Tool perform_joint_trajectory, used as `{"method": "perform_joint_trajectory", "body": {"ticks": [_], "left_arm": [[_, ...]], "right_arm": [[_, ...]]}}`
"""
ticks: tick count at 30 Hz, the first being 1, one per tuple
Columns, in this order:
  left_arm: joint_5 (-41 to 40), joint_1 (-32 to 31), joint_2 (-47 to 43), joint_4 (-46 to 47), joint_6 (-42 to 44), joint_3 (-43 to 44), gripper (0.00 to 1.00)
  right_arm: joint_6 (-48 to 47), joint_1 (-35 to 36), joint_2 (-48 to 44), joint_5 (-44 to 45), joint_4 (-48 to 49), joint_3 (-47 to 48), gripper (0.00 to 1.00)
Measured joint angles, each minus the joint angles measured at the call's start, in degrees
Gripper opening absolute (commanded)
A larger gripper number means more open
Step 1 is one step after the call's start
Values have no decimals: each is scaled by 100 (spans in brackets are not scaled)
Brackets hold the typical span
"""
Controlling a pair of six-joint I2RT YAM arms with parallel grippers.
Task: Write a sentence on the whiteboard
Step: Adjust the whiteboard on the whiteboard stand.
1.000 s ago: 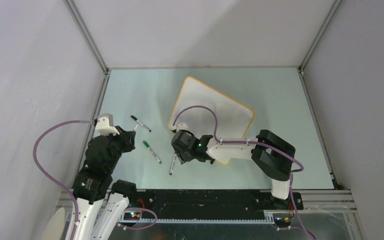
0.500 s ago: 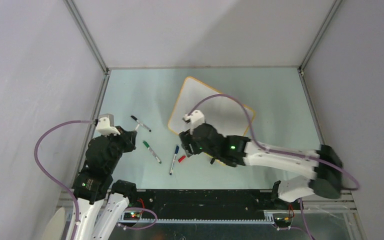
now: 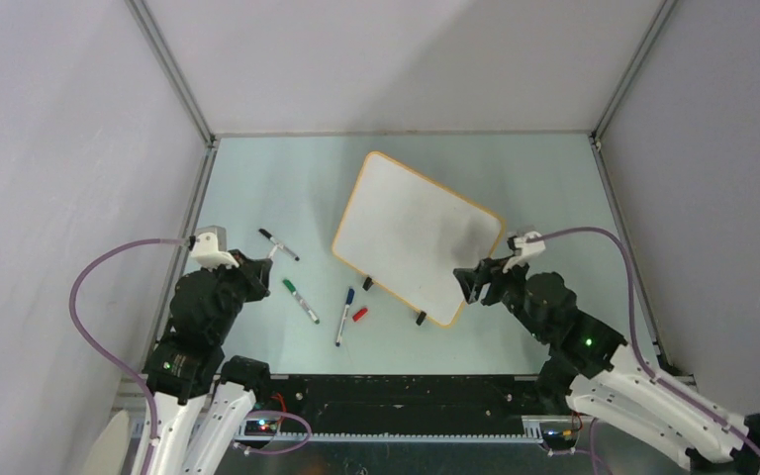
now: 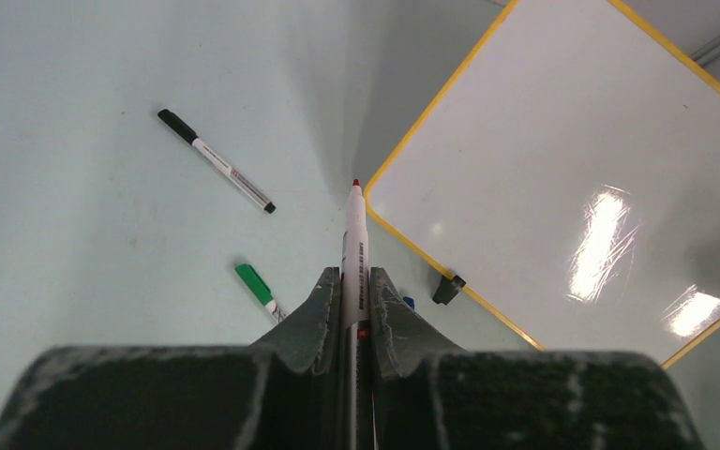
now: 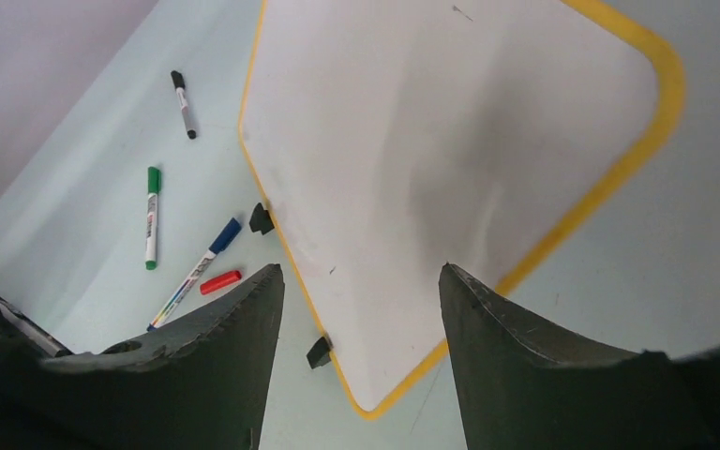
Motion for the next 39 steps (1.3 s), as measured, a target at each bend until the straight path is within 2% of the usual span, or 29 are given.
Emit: {"method": "perform_joint_trajectory", "body": {"ticks": [2,6,17,21,27,33,39], "left_arm": [[22,0,0,26,0,-46,0],[79,0,13,26,0,-76,0],[164,0,35,28,2,-79,0],[219,0,35,28,4,-79,0],[219,0,33,31,42,-79,0],[219,-4,33,28,44,-79,0],[219,-7,33,28,46,-79,0]], "right_arm": [[-4,-181,-487,-157,94,-378,71],[59,-557,-896,-343,284,-905,71],[398,-1349,-1056,-962,605,-1495,73],[450,-1674,-975,-1591,1132,-1755,77],[610,-2380,-382,-2850,2159,-2225,81],[870,-2959,35,-3663,2715,-2253,74],[1099,-3086,380,-4166,3615,-2448,66]]}}
